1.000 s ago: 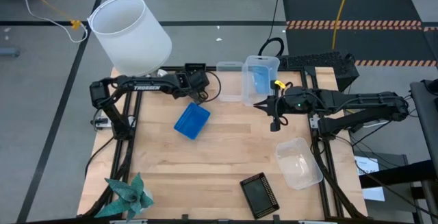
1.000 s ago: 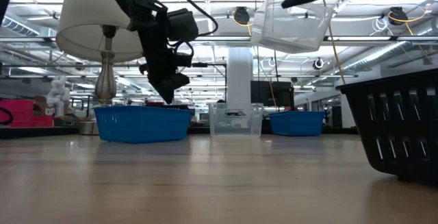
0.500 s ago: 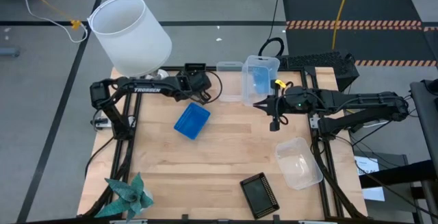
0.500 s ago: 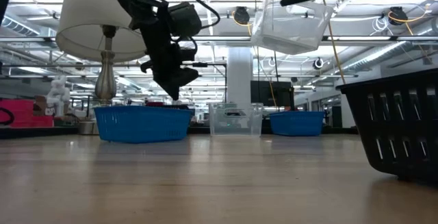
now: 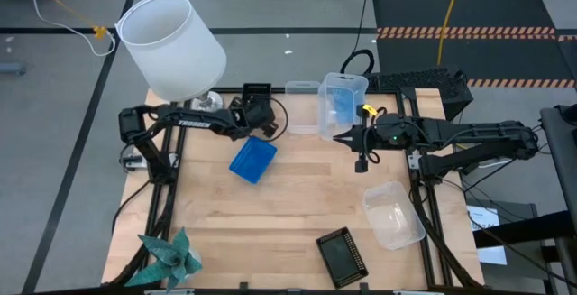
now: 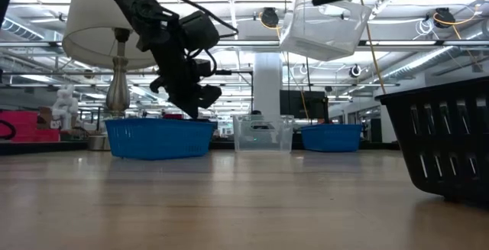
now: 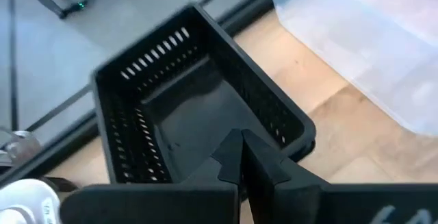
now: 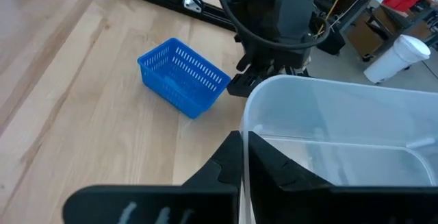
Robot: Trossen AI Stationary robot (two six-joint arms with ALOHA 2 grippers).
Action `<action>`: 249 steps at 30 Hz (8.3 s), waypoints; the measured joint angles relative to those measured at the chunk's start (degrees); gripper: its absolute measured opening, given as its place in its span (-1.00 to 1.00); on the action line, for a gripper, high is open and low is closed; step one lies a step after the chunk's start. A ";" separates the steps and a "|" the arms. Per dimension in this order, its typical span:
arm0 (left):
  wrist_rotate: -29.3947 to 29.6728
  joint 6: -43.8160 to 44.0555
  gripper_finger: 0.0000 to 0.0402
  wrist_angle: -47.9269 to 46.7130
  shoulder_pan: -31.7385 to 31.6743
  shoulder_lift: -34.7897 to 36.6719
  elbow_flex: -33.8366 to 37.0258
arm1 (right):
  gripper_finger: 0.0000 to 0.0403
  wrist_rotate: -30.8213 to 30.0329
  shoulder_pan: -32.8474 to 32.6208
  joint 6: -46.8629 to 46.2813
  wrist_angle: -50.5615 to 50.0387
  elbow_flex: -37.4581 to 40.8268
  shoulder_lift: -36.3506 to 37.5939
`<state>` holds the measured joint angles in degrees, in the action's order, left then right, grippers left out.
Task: Stack baskets by color
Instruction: Put the bottom left transparent bin on the top left transparent bin, then stack the bottom transparent bin on the stacked transparent bins
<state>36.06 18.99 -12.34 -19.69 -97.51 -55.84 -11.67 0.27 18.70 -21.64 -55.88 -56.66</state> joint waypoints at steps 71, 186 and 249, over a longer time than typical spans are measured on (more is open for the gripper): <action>-1.73 -9.87 -0.89 -5.98 21.74 34.58 2.77 | -0.98 23.80 23.56 4.52 -3.04 -29.90 -45.45; -3.24 -8.36 -0.87 -7.21 21.72 34.51 2.74 | -0.99 12.96 22.17 1.44 15.03 7.04 -29.77; -7.53 -8.77 -0.87 -17.44 21.52 34.51 2.74 | -0.56 1.08 12.35 -16.75 3.17 4.83 -13.50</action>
<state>28.53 10.22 -29.78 1.83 -63.00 -53.10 -10.59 12.62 1.95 -18.47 -51.05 -70.16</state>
